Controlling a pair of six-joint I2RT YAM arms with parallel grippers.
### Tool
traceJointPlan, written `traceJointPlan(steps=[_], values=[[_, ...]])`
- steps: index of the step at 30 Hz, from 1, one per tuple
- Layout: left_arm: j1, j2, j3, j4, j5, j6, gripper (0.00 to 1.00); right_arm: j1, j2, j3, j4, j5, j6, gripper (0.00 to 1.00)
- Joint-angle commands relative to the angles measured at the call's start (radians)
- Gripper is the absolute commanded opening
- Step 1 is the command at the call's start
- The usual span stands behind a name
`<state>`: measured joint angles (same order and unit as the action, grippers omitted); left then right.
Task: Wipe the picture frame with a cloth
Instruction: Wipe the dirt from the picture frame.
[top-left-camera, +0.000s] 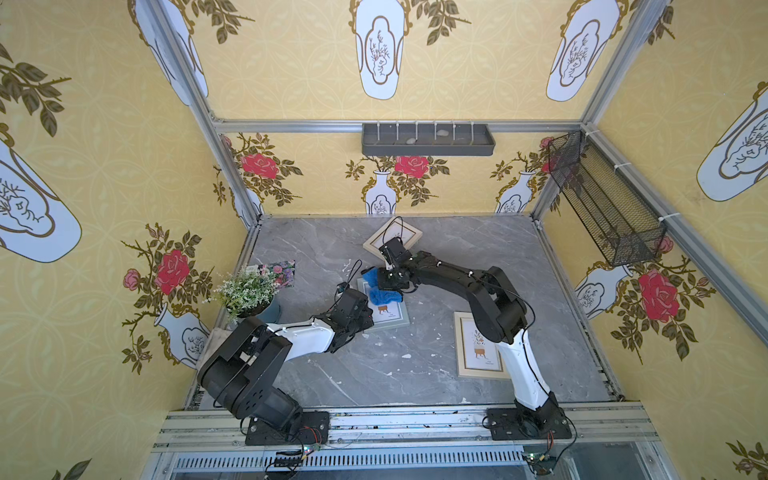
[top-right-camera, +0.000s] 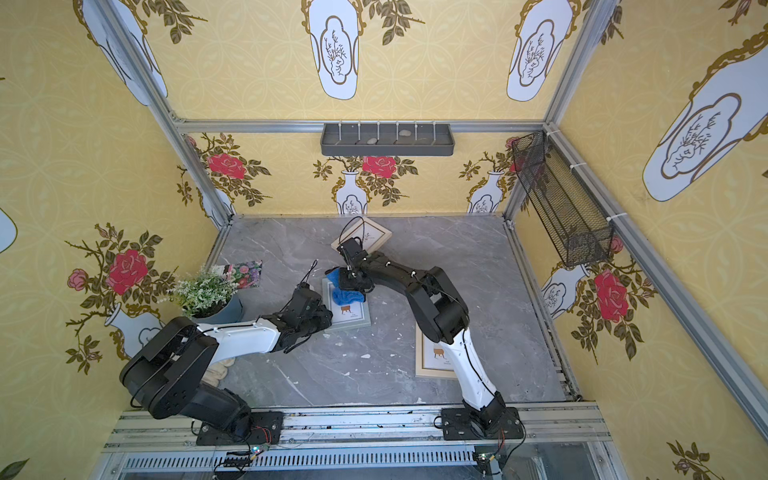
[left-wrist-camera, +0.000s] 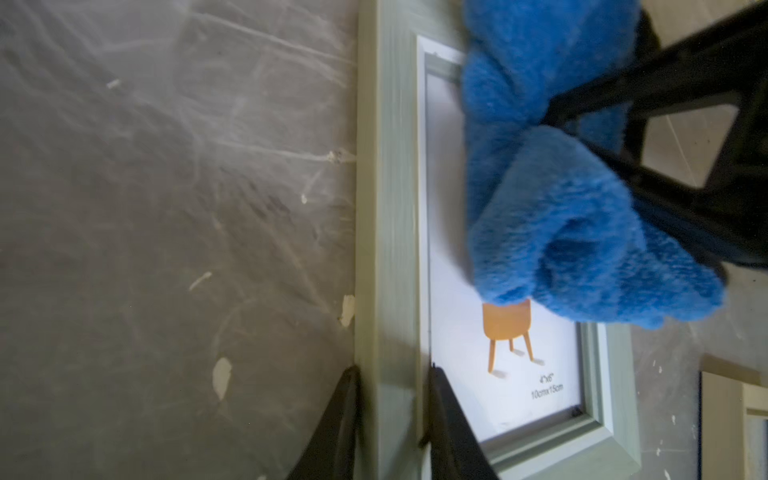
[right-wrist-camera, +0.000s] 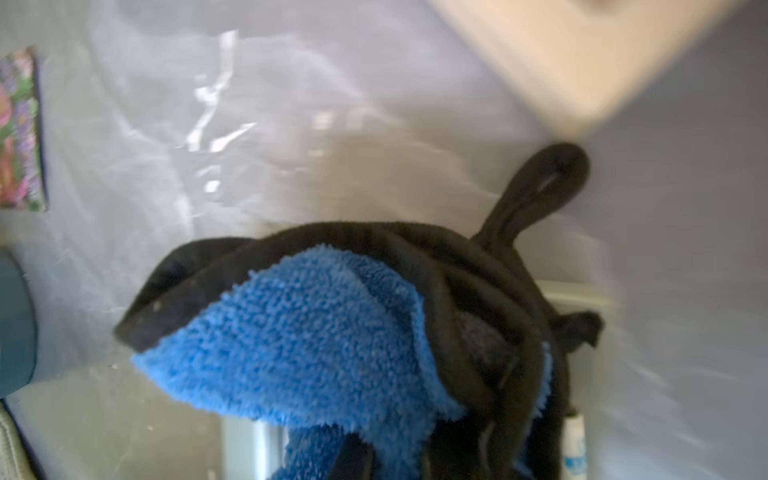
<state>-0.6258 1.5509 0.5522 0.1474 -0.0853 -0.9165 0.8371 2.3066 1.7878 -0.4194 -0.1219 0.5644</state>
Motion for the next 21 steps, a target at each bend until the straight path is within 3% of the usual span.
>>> traceJointPlan(steps=[1,12,21], values=[[-0.002,0.022,-0.021,-0.301,0.028,0.013,0.20,0.029,0.060,0.059,-0.077,-0.017,0.004,0.06],[-0.002,0.034,-0.023,-0.287,0.024,0.011,0.20,-0.107,-0.104,-0.188,-0.051,0.060,-0.007,0.06],[-0.002,0.047,-0.017,-0.284,0.030,0.028,0.20,0.017,0.039,0.036,-0.075,-0.030,0.019,0.06]])
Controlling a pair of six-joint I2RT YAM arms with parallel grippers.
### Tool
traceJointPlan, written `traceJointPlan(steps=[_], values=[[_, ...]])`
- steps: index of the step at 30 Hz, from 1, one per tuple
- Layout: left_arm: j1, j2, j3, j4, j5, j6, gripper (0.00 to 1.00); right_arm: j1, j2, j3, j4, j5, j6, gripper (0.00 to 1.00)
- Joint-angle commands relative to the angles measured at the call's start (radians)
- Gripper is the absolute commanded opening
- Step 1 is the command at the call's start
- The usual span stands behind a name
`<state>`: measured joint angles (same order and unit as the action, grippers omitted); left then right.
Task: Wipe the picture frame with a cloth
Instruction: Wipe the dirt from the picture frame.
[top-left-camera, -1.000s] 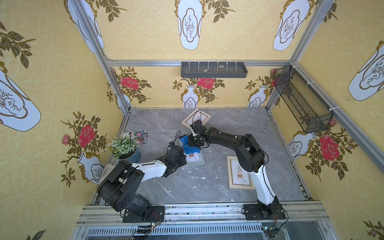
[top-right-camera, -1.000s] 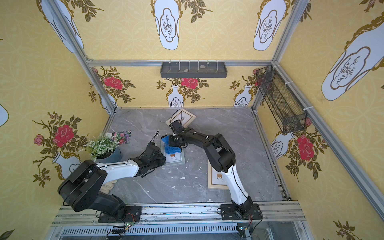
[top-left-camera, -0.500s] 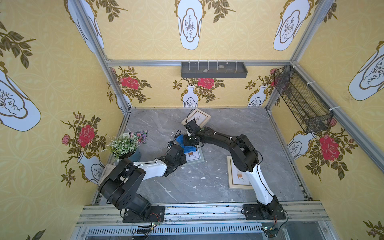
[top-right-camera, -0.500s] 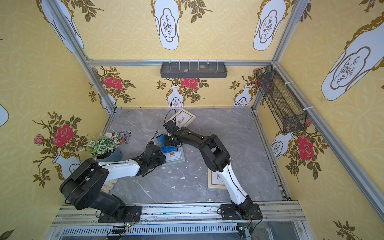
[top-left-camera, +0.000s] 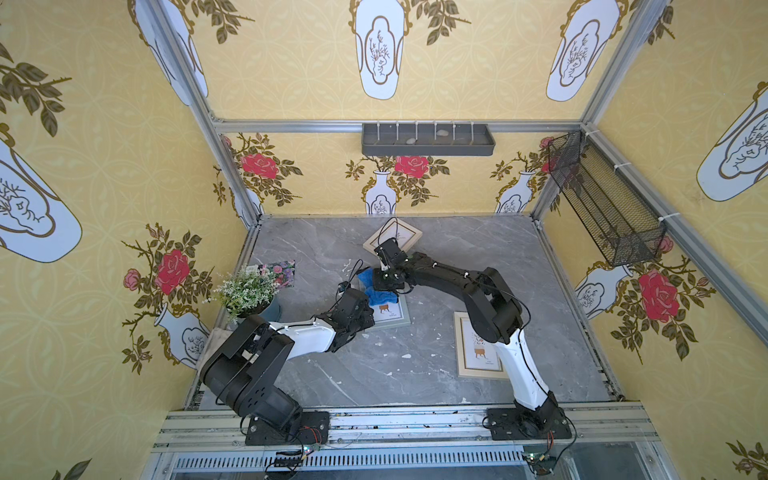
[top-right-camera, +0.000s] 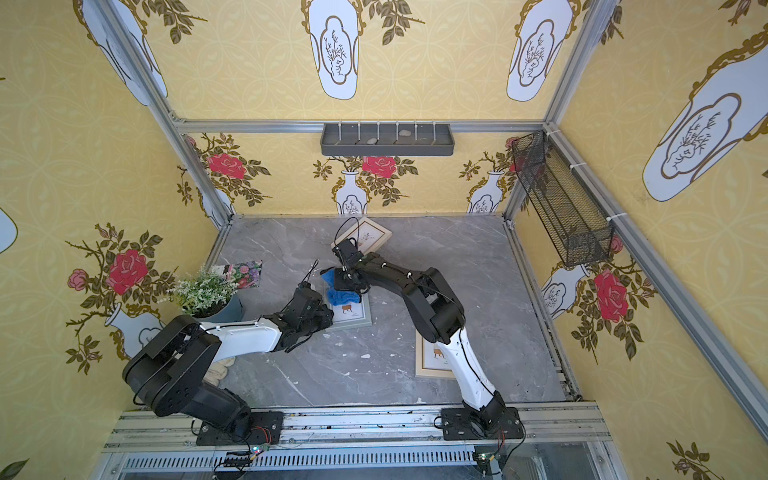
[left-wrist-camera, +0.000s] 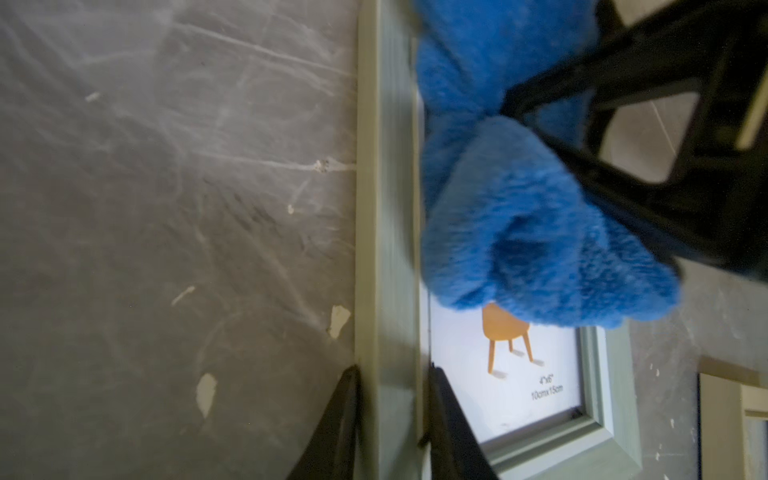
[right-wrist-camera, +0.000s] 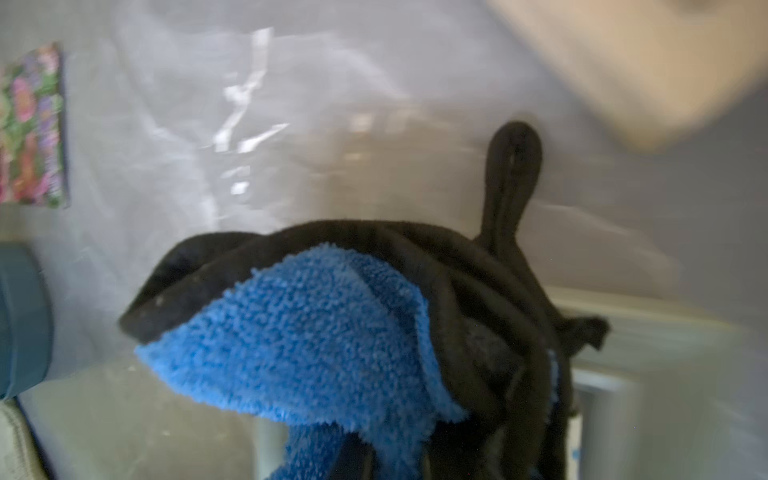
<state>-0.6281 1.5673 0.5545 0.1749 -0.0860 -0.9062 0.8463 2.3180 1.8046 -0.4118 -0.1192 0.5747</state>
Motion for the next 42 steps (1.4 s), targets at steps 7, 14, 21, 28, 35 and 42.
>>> traceJointPlan(steps=[7,14,21,28,35,42], values=[[0.001,0.028,-0.019,-0.302,0.033,0.012,0.20,-0.098,-0.096,-0.163,-0.067,0.019,-0.016,0.06],[0.001,0.014,-0.014,-0.329,0.026,0.023,0.20,-0.050,-0.084,-0.162,-0.042,-0.015,0.012,0.06],[0.001,0.023,-0.031,-0.291,0.049,0.025,0.20,-0.005,0.003,-0.033,-0.086,-0.036,0.011,0.06],[0.001,0.011,-0.037,-0.287,0.047,0.041,0.20,-0.122,-0.135,-0.227,-0.068,0.026,0.010,0.06],[0.001,0.001,-0.051,-0.274,0.052,0.039,0.20,0.000,-0.028,-0.029,-0.125,0.006,0.013,0.06],[0.001,-0.016,-0.069,-0.273,0.047,0.040,0.20,-0.048,-0.034,-0.042,-0.133,0.020,0.014,0.06]])
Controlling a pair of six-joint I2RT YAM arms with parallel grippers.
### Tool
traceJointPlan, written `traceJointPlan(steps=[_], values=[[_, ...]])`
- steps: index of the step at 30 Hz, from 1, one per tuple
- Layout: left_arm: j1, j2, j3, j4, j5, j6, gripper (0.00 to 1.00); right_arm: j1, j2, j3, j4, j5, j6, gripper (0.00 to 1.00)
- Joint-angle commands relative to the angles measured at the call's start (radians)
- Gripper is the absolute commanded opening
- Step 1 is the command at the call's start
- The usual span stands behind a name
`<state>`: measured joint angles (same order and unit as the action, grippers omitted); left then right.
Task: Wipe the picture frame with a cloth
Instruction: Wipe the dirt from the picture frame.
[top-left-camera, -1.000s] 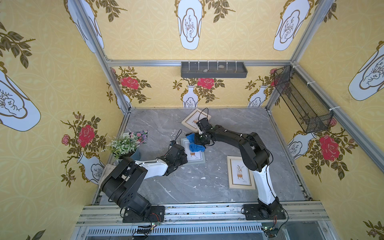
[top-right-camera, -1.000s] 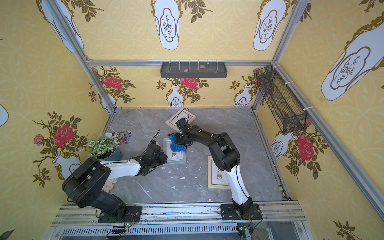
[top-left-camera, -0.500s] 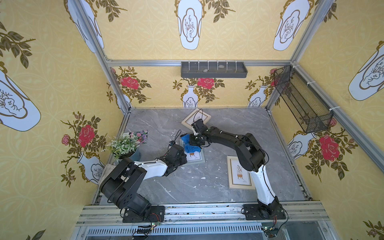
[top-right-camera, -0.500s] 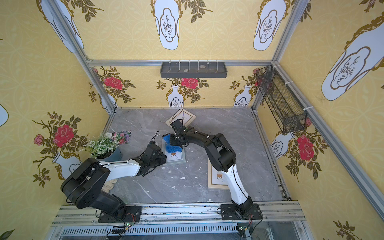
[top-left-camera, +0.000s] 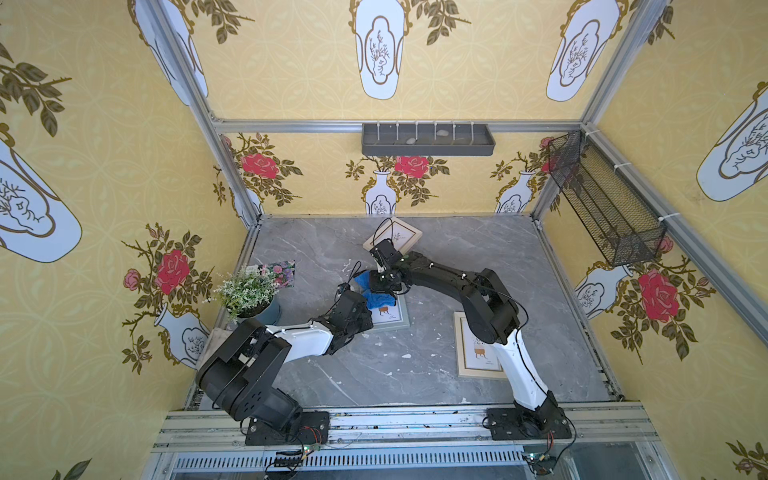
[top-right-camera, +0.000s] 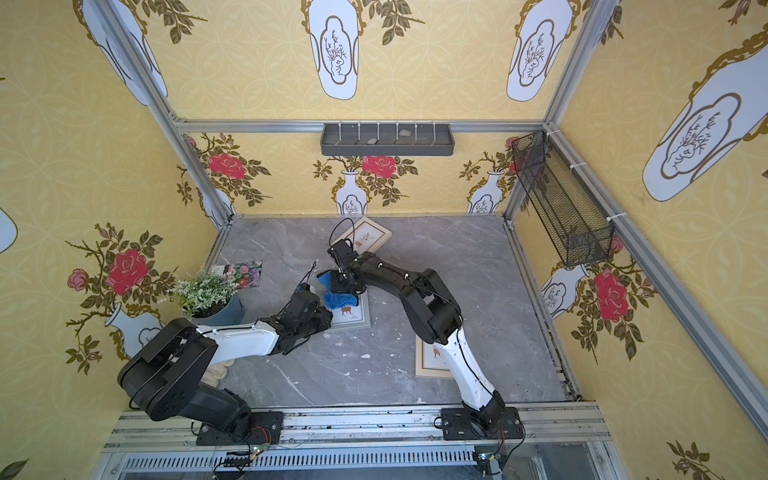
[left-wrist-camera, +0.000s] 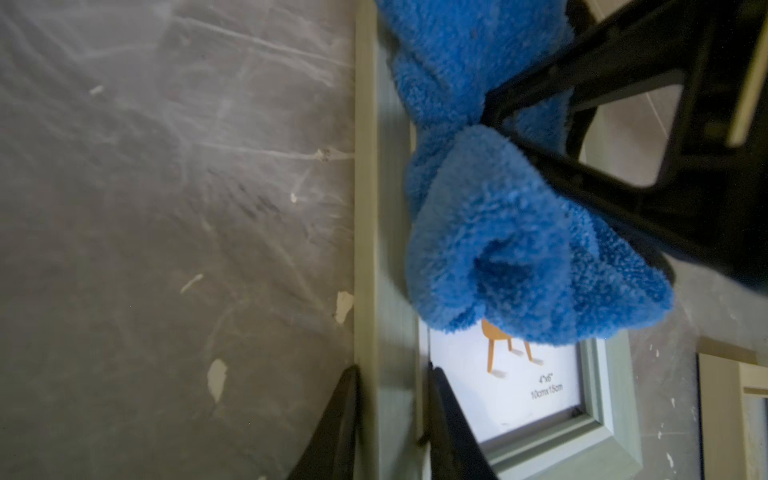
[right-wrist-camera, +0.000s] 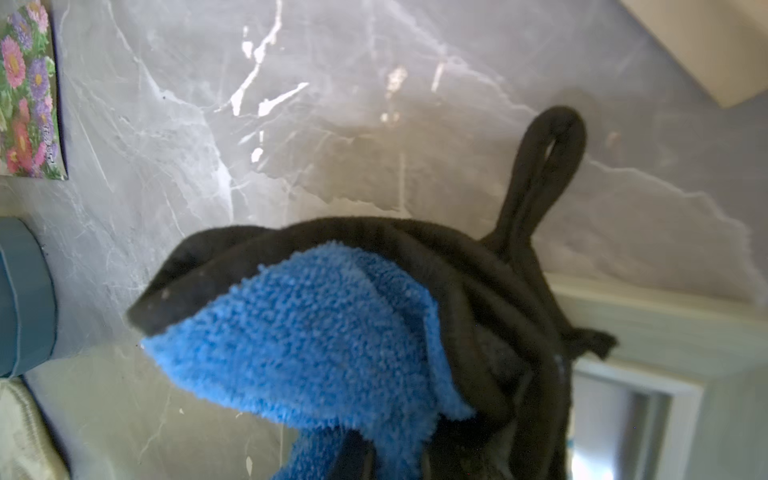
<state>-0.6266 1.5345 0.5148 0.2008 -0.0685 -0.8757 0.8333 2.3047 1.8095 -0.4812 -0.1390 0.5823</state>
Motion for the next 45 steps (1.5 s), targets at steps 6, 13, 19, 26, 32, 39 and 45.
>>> traceJointPlan(steps=[6,13,19,26,32,39,45], values=[[-0.001,0.020,-0.030,-0.295,0.028,0.011,0.20,-0.079,-0.107,-0.187,-0.040,0.080,0.005,0.06],[-0.001,0.032,-0.025,-0.298,0.028,0.008,0.20,0.018,0.010,0.038,-0.082,0.050,-0.008,0.06],[-0.001,0.028,-0.030,-0.301,0.023,0.007,0.20,-0.044,0.010,0.028,-0.094,0.084,-0.013,0.06],[-0.001,0.040,-0.038,-0.281,0.030,0.002,0.20,-0.094,-0.088,-0.097,-0.066,0.081,-0.006,0.06],[-0.001,0.052,-0.033,-0.273,0.037,0.002,0.19,-0.015,0.071,0.159,-0.118,0.040,-0.002,0.06],[0.000,0.059,-0.045,-0.263,0.036,-0.002,0.19,-0.078,0.030,0.086,-0.117,0.071,-0.010,0.06],[0.005,0.074,-0.028,-0.265,0.034,0.006,0.19,-0.118,-0.117,-0.105,-0.122,0.074,-0.008,0.05]])
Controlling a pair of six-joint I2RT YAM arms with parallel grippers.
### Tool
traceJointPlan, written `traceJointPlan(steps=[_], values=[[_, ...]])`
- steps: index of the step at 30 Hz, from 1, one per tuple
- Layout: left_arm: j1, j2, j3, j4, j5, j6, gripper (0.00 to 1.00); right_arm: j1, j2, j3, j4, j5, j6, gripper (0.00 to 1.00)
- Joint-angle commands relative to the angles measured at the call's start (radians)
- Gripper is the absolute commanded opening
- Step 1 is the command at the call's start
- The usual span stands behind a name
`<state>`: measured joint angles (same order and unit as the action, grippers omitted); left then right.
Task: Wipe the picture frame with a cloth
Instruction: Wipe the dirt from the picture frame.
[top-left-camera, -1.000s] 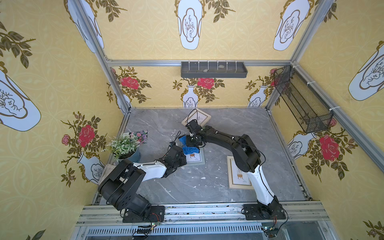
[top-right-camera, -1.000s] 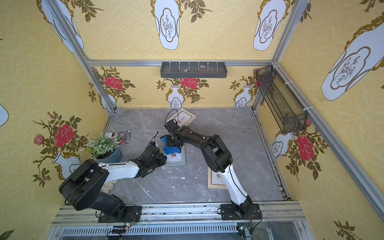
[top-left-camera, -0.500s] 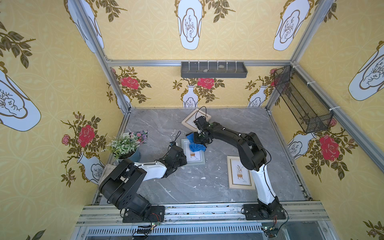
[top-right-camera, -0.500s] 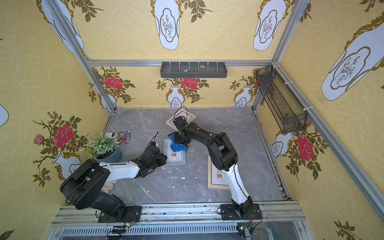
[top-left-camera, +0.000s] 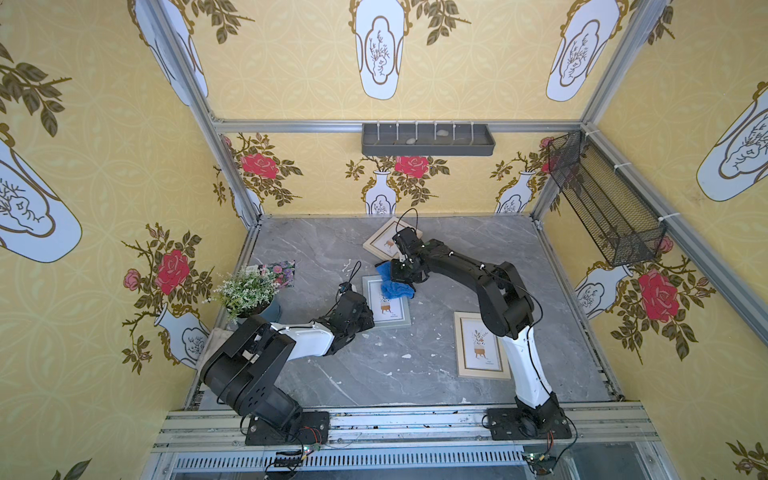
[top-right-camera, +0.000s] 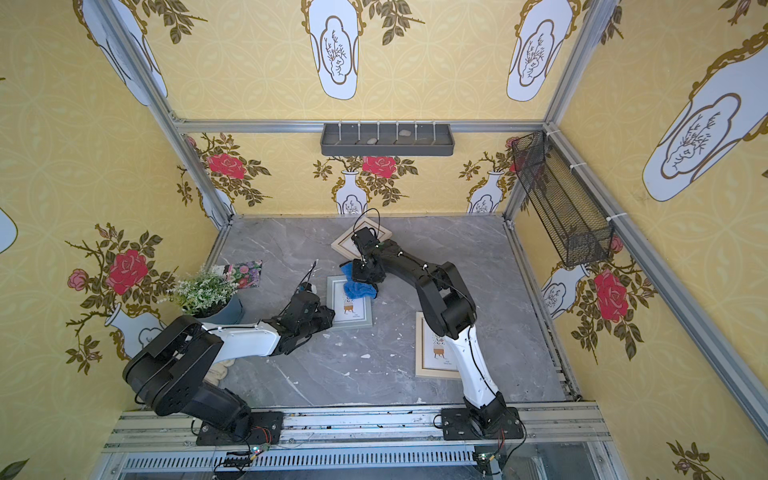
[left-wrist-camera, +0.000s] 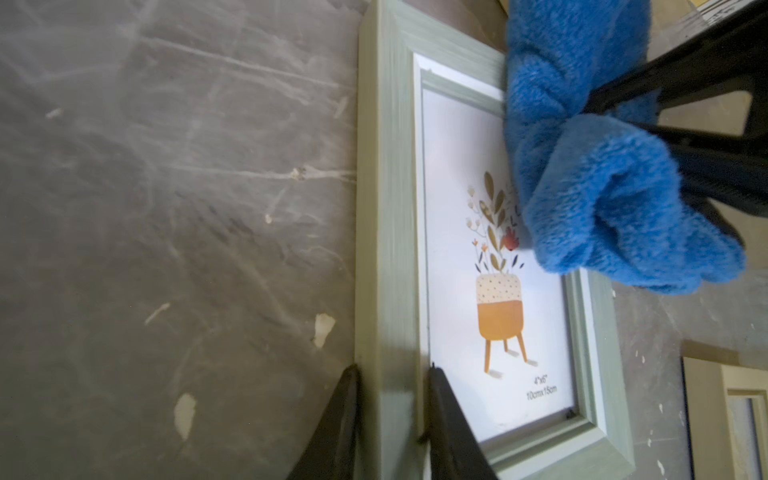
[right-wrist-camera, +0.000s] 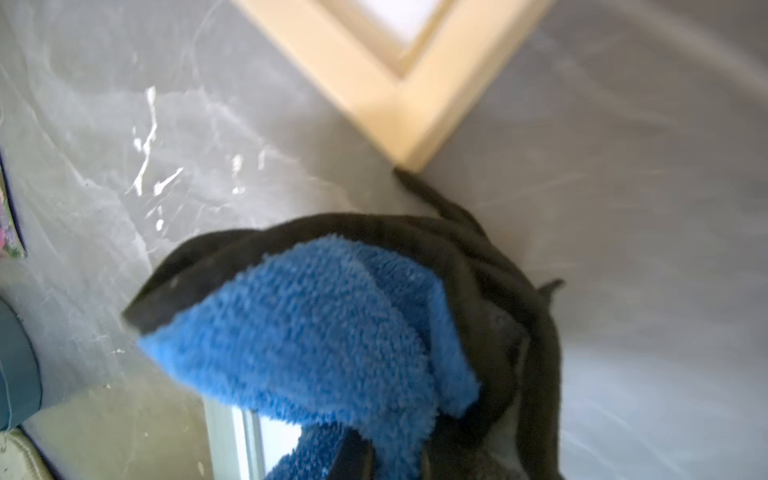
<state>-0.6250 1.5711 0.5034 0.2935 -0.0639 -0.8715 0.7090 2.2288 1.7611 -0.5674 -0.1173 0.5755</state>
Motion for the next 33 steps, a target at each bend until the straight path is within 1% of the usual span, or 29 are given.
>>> traceJointPlan(steps=[1,5,9,12,16,19,21,23,28,30,33], values=[[0.005,0.043,-0.009,-0.362,0.031,0.006,0.20,0.020,-0.065,-0.091,-0.030,0.042,0.006,0.05],[0.010,0.053,-0.002,-0.366,0.030,0.011,0.19,0.097,-0.149,-0.257,-0.002,-0.024,0.079,0.05],[0.013,0.062,0.006,-0.366,0.036,0.017,0.19,0.154,-0.181,-0.340,0.009,-0.044,0.116,0.05],[0.012,0.064,0.006,-0.362,0.040,0.018,0.19,0.136,-0.171,-0.315,0.023,-0.024,0.099,0.05],[0.011,0.061,0.005,-0.359,0.044,0.016,0.19,0.050,-0.101,-0.165,0.032,-0.010,0.060,0.05],[0.013,0.054,-0.001,-0.351,0.048,0.010,0.19,0.047,-0.033,-0.061,0.005,-0.007,0.045,0.04],[0.012,0.049,-0.003,-0.350,0.050,0.006,0.19,0.066,-0.021,-0.078,0.015,-0.025,0.051,0.04],[0.013,0.044,-0.005,-0.351,0.047,0.005,0.19,0.092,-0.039,-0.137,0.028,-0.043,0.069,0.03],[0.011,0.037,0.000,-0.360,0.045,0.010,0.19,0.161,-0.146,-0.297,0.054,-0.079,0.132,0.05],[0.011,0.028,-0.005,-0.360,0.040,0.011,0.19,0.165,-0.160,-0.314,0.067,-0.091,0.139,0.05],[0.011,0.018,-0.021,-0.353,0.036,0.005,0.19,0.132,-0.121,-0.281,0.094,-0.092,0.121,0.05]])
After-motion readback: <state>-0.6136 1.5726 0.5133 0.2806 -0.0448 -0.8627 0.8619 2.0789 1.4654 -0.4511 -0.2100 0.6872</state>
